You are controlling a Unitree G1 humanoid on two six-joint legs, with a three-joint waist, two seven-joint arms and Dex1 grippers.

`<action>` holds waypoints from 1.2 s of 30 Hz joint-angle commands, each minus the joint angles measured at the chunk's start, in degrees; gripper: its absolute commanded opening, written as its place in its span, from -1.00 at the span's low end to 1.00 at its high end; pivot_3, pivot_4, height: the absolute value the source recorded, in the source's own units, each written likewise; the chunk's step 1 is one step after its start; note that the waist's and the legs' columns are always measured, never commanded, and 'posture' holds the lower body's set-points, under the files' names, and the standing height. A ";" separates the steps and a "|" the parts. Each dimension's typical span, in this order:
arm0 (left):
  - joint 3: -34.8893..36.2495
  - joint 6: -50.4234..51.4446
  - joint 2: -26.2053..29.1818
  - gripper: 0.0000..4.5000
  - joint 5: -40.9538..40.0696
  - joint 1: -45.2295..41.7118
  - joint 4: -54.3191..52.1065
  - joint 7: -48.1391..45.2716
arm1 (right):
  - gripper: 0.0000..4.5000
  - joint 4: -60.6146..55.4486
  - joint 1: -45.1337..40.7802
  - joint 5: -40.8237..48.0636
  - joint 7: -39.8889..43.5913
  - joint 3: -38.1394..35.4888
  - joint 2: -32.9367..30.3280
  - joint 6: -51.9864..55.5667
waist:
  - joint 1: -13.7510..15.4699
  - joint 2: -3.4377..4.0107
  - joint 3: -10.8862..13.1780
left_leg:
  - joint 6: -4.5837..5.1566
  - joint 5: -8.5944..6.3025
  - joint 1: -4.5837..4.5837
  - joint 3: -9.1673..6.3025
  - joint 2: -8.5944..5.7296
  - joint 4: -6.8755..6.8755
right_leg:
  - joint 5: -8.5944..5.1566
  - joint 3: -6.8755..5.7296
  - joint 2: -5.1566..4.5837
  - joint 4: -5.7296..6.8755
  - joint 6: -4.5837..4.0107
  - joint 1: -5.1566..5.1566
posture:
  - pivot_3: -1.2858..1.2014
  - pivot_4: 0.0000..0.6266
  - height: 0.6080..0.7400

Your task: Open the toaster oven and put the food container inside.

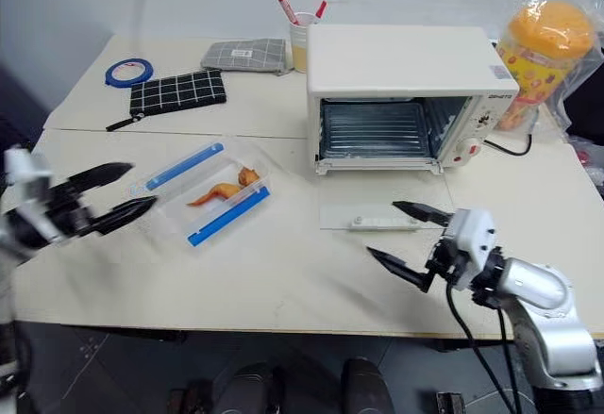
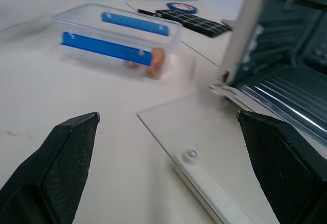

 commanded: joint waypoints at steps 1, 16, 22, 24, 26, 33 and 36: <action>10.96 1.09 2.83 0.99 -1.89 6.60 3.18 1.13 | 1.00 -2.60 0.04 0.22 1.28 1.50 0.83 -1.50 | 0.10 -0.02 0.00 | 0.02 -0.04 0.00 0.00 0.00 0.01 | 0.00 0.02 -0.13 -0.02 0.00 0.01 | 0.03 -0.52 1.00; 12.80 35.69 8.77 0.99 -7.85 14.58 -14.28 21.08 | 1.00 1.29 -4.34 -0.76 4.38 4.52 1.95 -4.58 | 0.00 -0.12 -0.06 | -0.09 -0.15 0.05 -0.27 -0.09 -0.09 | -0.08 0.13 -0.64 -0.10 -0.24 0.04 | 0.03 -0.52 1.00; 9.85 68.94 3.74 0.99 -14.13 -9.48 -20.46 39.97 | 1.00 2.16 -4.78 -0.80 5.84 5.17 1.48 -4.22 | -0.14 -0.11 -0.06 | -0.12 -0.07 0.04 -0.32 -0.20 -0.18 | -0.08 0.06 -0.52 0.18 -0.22 0.01 | 0.03 -0.52 1.00; 9.20 71.79 1.87 0.99 -16.60 -12.44 -19.87 46.11 | 1.00 2.07 -4.53 -0.74 5.94 5.01 1.44 -4.10 | -0.75 -0.12 -0.06 | -0.16 0.02 0.06 -0.13 -0.18 -0.16 | -0.06 -0.09 -0.29 0.21 -0.19 -0.05 | 0.03 -0.52 1.00; 6.94 71.80 1.28 0.99 -19.45 -13.16 -19.43 51.55 | 1.00 1.83 -4.19 -0.83 5.75 4.84 1.43 -3.97 | -1.12 -0.14 -0.06 | -0.18 0.02 0.09 0.00 -0.09 -0.26 | -0.06 -0.09 0.07 0.13 -0.18 -0.07 | 0.03 -0.52 1.00; 3.16 71.80 -6.97 0.99 -23.86 -18.35 -17.97 67.28 | 1.00 -0.14 -2.63 -1.17 3.97 4.53 1.55 -3.59 | -1.16 -0.21 -0.06 | -0.30 0.01 0.09 -0.07 0.10 -0.05 | -0.05 0.14 0.06 0.17 -0.19 -0.05 | 0.03 -0.52 1.00; 1.73 71.80 -8.58 0.99 -27.06 -18.19 -17.74 71.12 | 1.00 -0.79 -1.90 -1.34 3.03 4.04 1.43 -3.59 | -1.25 -0.21 -0.06 | -0.35 0.00 0.10 -0.05 0.12 -0.05 | -0.05 0.28 0.07 0.23 -0.19 -0.07 | 0.03 -0.52 1.00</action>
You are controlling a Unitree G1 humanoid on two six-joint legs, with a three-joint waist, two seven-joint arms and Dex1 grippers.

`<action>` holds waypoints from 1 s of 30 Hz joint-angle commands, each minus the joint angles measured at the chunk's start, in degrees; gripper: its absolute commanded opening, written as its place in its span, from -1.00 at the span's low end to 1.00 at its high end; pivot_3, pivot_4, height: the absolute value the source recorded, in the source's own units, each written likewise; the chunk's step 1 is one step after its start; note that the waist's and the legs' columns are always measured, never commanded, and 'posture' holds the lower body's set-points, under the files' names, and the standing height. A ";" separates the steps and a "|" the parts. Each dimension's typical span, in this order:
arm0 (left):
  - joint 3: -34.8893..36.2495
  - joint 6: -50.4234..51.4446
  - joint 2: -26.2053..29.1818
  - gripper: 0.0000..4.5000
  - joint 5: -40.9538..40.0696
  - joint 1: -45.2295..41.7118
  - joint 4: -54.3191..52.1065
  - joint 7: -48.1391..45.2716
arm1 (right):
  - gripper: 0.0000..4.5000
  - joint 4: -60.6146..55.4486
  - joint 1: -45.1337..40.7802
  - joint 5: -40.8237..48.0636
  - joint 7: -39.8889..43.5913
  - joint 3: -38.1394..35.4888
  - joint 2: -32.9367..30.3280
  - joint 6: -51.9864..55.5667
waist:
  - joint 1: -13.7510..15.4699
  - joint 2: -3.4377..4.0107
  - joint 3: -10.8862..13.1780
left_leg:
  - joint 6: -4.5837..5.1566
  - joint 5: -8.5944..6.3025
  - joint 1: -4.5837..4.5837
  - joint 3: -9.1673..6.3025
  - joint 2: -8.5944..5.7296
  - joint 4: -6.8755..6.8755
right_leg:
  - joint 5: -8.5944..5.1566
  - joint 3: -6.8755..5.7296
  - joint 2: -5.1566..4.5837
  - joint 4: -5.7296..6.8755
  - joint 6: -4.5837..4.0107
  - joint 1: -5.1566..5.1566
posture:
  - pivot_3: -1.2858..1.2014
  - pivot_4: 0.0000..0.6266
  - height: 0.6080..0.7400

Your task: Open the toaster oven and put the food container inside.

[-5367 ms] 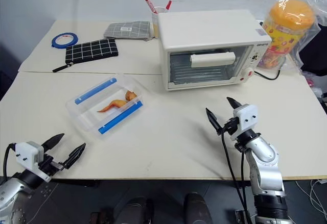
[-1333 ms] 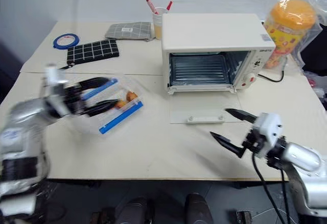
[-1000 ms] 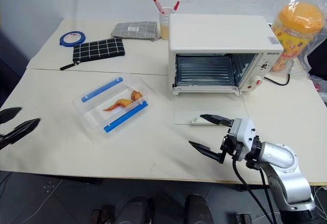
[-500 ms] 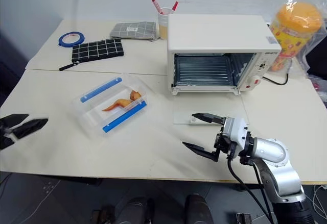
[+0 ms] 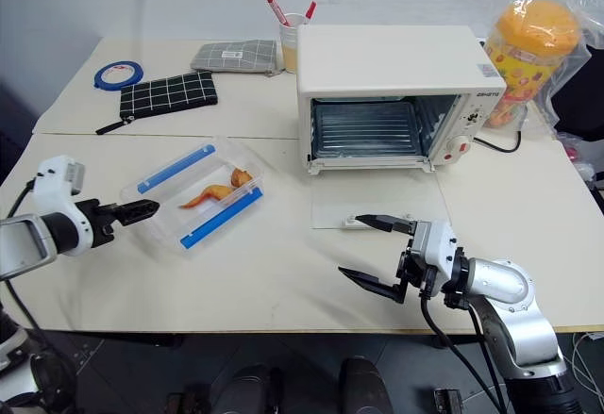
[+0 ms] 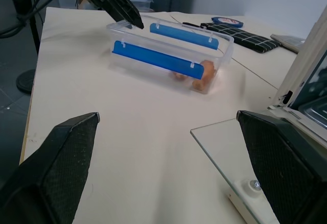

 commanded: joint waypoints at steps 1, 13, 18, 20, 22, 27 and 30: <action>-0.94 -0.19 -0.21 0.99 -4.44 0.00 0.12 4.35 | 1.00 -3.04 0.91 0.11 -1.18 -2.01 -0.63 -0.28 | -0.04 0.00 0.00 | -0.03 -0.01 0.00 0.01 0.03 -0.01 | 0.00 0.03 0.01 -0.02 0.00 0.00 | 0.03 -0.52 1.00; -5.59 -0.19 4.33 0.58 -3.41 -2.74 3.54 5.03 | 1.00 -4.25 2.76 -0.89 -3.74 -2.71 -0.27 -0.79 | 0.09 0.00 0.00 | -0.04 -0.02 0.01 0.07 -0.03 0.02 | 0.00 0.21 0.16 -0.08 -0.01 -0.01 | 0.03 -0.52 1.00; -5.98 -0.19 4.86 -0.05 -0.36 -3.89 4.38 3.50 | 1.00 -3.96 2.67 -1.34 -3.73 -2.94 -0.46 -1.17 | 0.16 0.00 0.00 | -0.04 -0.01 0.00 0.08 -0.03 0.01 | 0.00 0.20 0.19 -0.08 -0.01 -0.02 | 0.03 -0.52 1.00; -6.22 -0.19 4.95 -0.31 0.52 -3.85 4.33 2.59 | 1.00 -3.92 2.66 -1.46 -3.71 -3.03 -0.51 -1.15 | -0.01 0.00 0.00 | -0.04 -0.01 0.01 0.11 -0.02 0.00 | 0.00 0.19 0.21 -0.08 -0.01 -0.02 | 0.03 -0.52 1.00; -6.19 -0.19 4.96 -0.54 1.49 -4.21 4.46 1.69 | 1.00 -3.89 2.70 -1.57 -3.66 -3.14 -0.62 -1.13 | -0.10 0.00 0.00 | -0.04 -0.01 0.02 0.14 -0.01 -0.02 | 0.00 0.19 0.21 -0.07 -0.01 -0.04 | 0.03 -0.52 1.00; -6.18 -0.19 8.96 -0.88 2.03 -5.16 5.92 -3.65 | 1.00 -3.77 2.66 -1.64 -3.61 -3.85 -1.03 -0.91 | -0.05 -0.02 0.01 | -0.04 -0.01 0.00 0.15 0.00 0.00 | 0.00 0.19 0.22 -0.07 -0.01 -0.07 | 0.03 -0.52 1.00; -7.89 -0.53 13.30 -0.88 1.42 -7.40 6.73 -10.67 | 1.00 -3.85 3.01 -1.49 -3.56 -4.56 -1.47 -0.63 | -0.03 -0.04 0.02 | -0.04 -0.02 -0.02 0.15 0.00 -0.01 | 0.00 0.21 0.22 -0.08 -0.01 -0.09 | 0.03 -0.52 1.00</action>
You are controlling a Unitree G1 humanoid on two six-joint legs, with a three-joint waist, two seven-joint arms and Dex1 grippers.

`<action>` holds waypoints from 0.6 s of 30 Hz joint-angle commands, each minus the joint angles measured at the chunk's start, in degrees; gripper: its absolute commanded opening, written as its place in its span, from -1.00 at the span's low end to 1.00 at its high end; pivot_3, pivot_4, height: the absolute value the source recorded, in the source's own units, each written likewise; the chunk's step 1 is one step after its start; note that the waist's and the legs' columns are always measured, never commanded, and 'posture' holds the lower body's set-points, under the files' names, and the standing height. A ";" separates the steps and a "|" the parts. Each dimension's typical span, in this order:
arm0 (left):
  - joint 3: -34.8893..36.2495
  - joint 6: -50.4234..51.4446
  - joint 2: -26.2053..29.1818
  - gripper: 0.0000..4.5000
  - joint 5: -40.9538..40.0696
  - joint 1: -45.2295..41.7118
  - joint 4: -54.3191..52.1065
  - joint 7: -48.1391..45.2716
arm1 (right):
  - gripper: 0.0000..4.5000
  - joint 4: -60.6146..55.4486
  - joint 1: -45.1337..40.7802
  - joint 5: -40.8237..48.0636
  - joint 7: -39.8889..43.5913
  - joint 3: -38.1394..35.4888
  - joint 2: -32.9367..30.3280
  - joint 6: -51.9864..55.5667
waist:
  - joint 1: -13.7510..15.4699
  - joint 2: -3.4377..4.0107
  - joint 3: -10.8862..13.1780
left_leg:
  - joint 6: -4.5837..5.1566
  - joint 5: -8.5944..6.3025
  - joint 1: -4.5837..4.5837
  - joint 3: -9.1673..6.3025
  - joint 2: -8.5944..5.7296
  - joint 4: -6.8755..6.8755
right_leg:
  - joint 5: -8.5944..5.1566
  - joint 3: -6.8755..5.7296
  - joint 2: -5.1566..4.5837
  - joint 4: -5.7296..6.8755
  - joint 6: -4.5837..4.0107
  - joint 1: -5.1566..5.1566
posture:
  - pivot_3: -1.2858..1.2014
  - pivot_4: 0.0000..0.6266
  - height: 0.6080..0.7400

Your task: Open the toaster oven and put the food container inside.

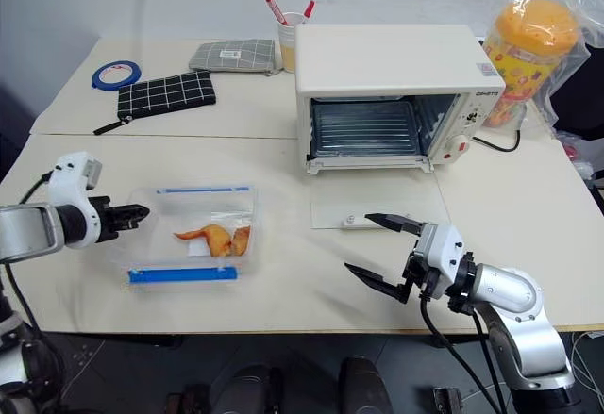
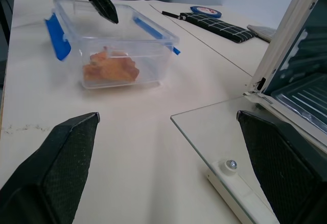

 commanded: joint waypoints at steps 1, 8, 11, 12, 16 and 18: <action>-0.46 -0.81 4.41 -0.88 -1.33 -3.37 0.11 -7.67 | 1.00 -1.71 0.41 0.74 -0.04 -2.45 -1.27 -0.30 | 0.01 -0.01 0.00 | 0.00 0.00 -0.02 0.00 0.00 -0.01 | 0.00 -0.02 0.00 0.00 0.00 -0.02 | 0.03 -0.52 1.00; -11.80 -0.57 2.22 -0.88 -5.98 -12.90 -1.25 -14.20 | 1.00 -2.21 3.13 0.90 -1.17 -6.70 -3.15 0.63 | 1.68 -0.01 0.00 | 0.02 0.00 -0.01 0.03 -0.09 0.03 | 0.00 0.05 -0.06 -0.04 0.00 0.01 | 0.03 -0.52 1.00; -15.62 -0.57 -3.97 -0.88 -4.67 -16.61 -0.56 -12.70 | 1.00 -2.56 5.36 0.64 -2.23 -9.49 -3.81 1.02 | 2.27 -0.01 0.01 | 0.04 0.01 -0.02 0.03 -0.10 0.08 | 0.00 0.08 -0.03 -0.03 0.00 0.04 | 0.03 -0.52 1.00; -16.59 -0.57 -6.44 -0.88 -3.84 -17.78 0.15 -12.07 | 1.00 -2.70 6.27 0.55 -2.66 -10.61 -3.94 1.15 | 2.36 -0.01 0.01 | 0.04 0.01 -0.02 0.05 -0.10 0.09 | 0.00 0.08 -0.01 -0.01 0.00 0.04 | 0.03 -0.52 1.00; -19.88 -2.16 -18.04 -0.88 2.59 -21.76 4.54 -8.87 | 1.00 -4.28 12.33 0.46 -3.91 -15.59 -3.86 1.15 | 2.80 -0.02 0.01 | 0.07 0.02 -0.04 0.13 -0.12 0.11 | 0.04 -0.04 0.11 0.01 0.07 0.03 | 0.03 -0.52 1.00; -22.04 -5.15 -23.05 -0.88 5.89 -23.50 7.31 -7.89 | 1.00 -5.47 15.34 0.36 -4.60 -17.29 -3.34 1.09 | 2.83 -0.05 0.02 | 0.08 0.02 -0.02 0.19 -0.14 0.11 | 0.04 -0.20 0.11 -0.01 0.08 0.03 | 0.03 -0.52 1.00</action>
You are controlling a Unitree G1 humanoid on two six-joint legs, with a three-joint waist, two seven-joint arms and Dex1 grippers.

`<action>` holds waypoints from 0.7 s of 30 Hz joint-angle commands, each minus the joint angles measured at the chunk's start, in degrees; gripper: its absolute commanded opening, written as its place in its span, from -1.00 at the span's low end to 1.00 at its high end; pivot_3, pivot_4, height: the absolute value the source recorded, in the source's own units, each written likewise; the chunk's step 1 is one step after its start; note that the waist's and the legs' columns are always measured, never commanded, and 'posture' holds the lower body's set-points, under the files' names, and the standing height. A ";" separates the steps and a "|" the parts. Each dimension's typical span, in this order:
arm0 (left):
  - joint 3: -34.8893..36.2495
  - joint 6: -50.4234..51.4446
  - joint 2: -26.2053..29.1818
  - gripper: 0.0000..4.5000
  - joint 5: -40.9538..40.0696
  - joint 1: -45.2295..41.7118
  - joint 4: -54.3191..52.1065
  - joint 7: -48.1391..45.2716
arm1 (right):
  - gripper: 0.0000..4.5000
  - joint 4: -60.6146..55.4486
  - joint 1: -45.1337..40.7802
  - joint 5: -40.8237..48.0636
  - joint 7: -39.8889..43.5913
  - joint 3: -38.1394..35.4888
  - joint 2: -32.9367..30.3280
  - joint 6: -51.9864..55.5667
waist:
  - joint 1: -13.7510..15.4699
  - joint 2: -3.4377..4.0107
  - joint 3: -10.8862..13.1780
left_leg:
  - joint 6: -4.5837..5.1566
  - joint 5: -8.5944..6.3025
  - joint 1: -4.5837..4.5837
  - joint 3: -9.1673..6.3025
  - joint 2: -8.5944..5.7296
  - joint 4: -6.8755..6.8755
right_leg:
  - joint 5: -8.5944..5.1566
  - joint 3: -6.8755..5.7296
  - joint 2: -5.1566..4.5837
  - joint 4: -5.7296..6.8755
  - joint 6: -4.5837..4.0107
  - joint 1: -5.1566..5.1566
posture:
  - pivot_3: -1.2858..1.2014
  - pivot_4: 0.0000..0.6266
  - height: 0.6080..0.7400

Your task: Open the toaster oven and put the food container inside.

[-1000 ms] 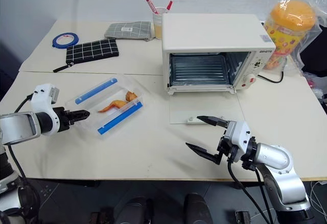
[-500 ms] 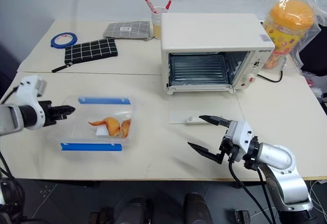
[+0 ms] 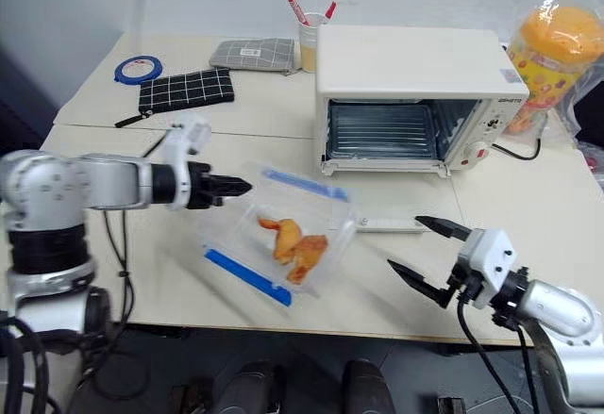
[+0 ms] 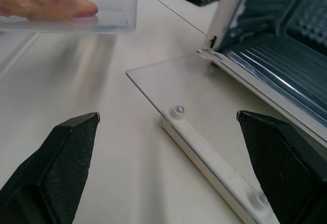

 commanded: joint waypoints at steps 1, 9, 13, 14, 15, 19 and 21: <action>-2.43 -5.19 -5.51 -0.88 5.26 -3.38 3.00 1.29 | 1.00 -3.50 3.52 0.38 -1.29 -3.71 0.27 -0.30 | -0.04 -0.02 0.01 | 0.00 0.00 0.00 0.02 0.00 0.02 | 0.00 -0.02 0.00 -0.02 0.01 0.01 | 0.03 -0.52 1.00; -6.10 -17.27 -16.76 -0.88 15.51 -9.83 12.00 2.09 | 1.00 -7.87 9.17 0.37 -5.21 -4.30 2.80 0.00 | -0.09 -0.05 0.02 | 0.01 0.01 0.06 0.10 -0.02 0.05 | 0.01 0.02 0.03 -0.11 0.03 -0.03 | 0.03 -0.52 1.00; -6.03 -19.89 -19.38 -0.88 18.55 -11.45 15.21 2.16 | 1.00 -9.58 10.62 0.14 -6.24 -3.52 3.78 -0.02 | -0.03 -0.05 0.03 | 0.01 0.01 0.06 0.09 -0.24 0.04 | 0.01 0.02 0.01 -0.12 0.03 -0.03 | 0.03 -0.52 1.00; -5.96 -19.93 -19.91 -0.88 18.97 -11.51 15.54 2.05 | 1.00 -9.91 10.77 0.21 -6.49 -3.28 4.02 0.11 | 0.00 -0.05 0.03 | 0.01 0.01 0.06 0.07 -0.25 0.04 | 0.01 0.01 0.00 -0.12 0.03 -0.03 | 0.03 -0.52 1.00; -6.52 -20.38 -20.62 -0.88 19.70 -11.49 15.92 1.86 | 1.00 -10.44 11.06 0.45 -6.79 -2.92 4.30 0.41 | 0.00 -0.05 0.03 | 0.01 0.02 0.04 0.07 -0.25 0.04 | 0.01 0.00 0.00 -0.12 0.03 -0.03 | 0.03 -0.52 1.00; -6.65 -22.04 -22.89 -0.88 22.24 -11.39 16.56 2.25 | 1.00 -11.48 11.46 0.72 -7.30 -2.22 4.50 1.32 | 0.05 -0.05 0.03 | 0.02 0.02 0.04 0.04 -0.29 0.05 | 0.01 -0.02 -0.04 -0.12 0.03 -0.02 | 0.03 -0.52 1.00; -6.54 -22.90 -23.90 -0.88 23.37 -11.29 16.78 2.53 | 1.00 -11.91 11.52 1.01 -7.57 -1.98 4.37 2.03 | 0.10 -0.05 0.03 | 0.05 0.03 0.04 0.04 -0.35 0.05 | 0.02 -0.02 -0.09 -0.12 0.04 -0.02 | 0.03 -0.52 1.00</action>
